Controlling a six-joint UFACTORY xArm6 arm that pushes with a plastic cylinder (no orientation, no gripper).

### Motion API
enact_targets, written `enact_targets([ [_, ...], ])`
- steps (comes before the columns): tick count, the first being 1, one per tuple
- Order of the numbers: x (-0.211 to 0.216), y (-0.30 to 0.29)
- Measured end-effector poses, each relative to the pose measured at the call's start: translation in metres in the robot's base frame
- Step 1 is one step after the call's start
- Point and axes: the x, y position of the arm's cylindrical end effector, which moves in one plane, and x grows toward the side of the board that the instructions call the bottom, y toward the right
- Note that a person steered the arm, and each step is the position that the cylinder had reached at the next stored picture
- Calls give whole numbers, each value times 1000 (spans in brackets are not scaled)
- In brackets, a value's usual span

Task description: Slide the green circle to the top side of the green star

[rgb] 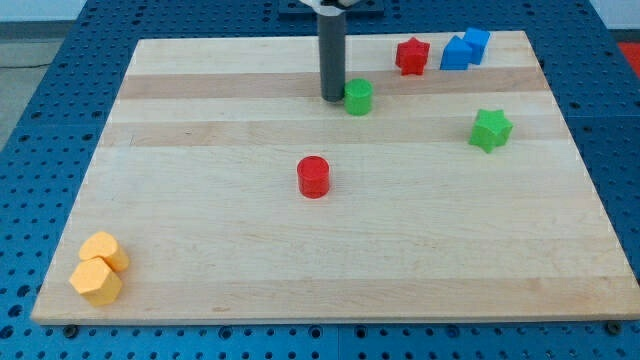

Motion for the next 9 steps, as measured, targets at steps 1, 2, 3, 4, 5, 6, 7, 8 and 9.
enact_targets([
  [1,0,2],
  [2,0,12],
  [3,0,29],
  [4,0,44],
  [5,10,57],
  [6,22,68],
  [7,30,79],
  [8,30,94],
  [9,30,115],
])
